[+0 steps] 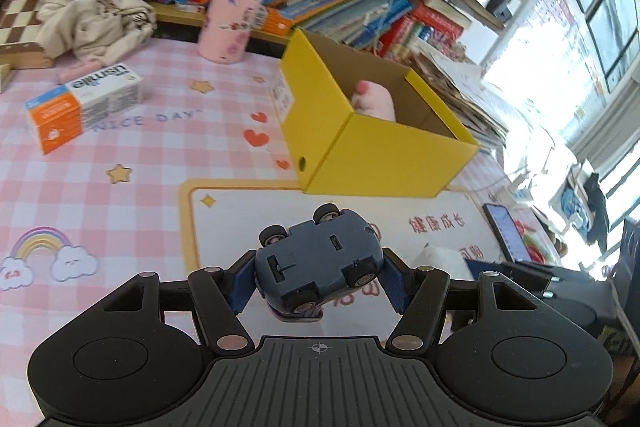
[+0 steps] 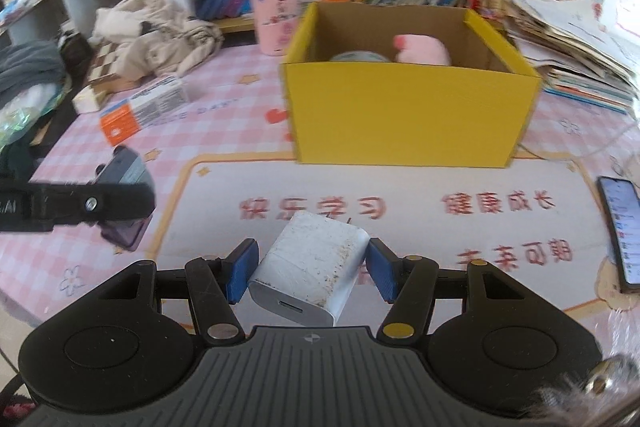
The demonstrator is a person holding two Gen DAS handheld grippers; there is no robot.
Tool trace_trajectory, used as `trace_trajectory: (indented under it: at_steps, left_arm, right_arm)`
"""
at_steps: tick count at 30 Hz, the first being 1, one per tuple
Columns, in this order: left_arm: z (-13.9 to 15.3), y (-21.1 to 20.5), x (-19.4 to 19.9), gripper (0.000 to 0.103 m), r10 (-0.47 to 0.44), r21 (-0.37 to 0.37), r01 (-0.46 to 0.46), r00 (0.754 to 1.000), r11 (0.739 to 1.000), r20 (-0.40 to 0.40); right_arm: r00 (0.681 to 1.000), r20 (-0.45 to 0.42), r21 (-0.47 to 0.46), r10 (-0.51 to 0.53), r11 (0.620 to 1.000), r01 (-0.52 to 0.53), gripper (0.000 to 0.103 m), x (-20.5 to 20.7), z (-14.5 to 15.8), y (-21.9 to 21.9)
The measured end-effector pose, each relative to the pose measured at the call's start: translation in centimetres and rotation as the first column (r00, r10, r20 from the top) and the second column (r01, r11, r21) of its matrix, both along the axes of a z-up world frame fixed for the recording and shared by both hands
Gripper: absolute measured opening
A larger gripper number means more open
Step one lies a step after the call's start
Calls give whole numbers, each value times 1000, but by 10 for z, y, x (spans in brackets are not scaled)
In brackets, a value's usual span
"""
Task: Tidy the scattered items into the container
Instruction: 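Carry the toy car and white charger toward the yellow box with both grippers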
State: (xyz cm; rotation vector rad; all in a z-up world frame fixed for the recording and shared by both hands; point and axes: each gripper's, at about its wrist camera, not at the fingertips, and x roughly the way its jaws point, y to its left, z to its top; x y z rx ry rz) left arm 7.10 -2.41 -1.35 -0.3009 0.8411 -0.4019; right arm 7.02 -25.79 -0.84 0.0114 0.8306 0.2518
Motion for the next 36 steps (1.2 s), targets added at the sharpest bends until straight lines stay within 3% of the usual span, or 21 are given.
trace_trajectory:
  at_steps: [6, 15, 29, 36]
  left_arm:
    - [-2, -25, 9, 63, -62, 19, 62, 998, 998, -12]
    - [-2, -58, 23, 63, -121, 44, 121, 993, 992, -15]
    - [1, -91, 49, 63, -130, 58, 130, 992, 990, -7]
    - [7, -114, 64, 63, -139, 76, 136, 990, 988, 39]
  right_arm:
    - [998, -18, 1, -68, 998, 68, 57, 2, -2, -31]
    - [995, -32, 2, -89, 996, 90, 57, 5, -5, -54]
    - [995, -26, 1, -96, 995, 96, 57, 31, -2, -84]
    - [996, 35, -20, -78, 997, 78, 57, 48, 6, -101]
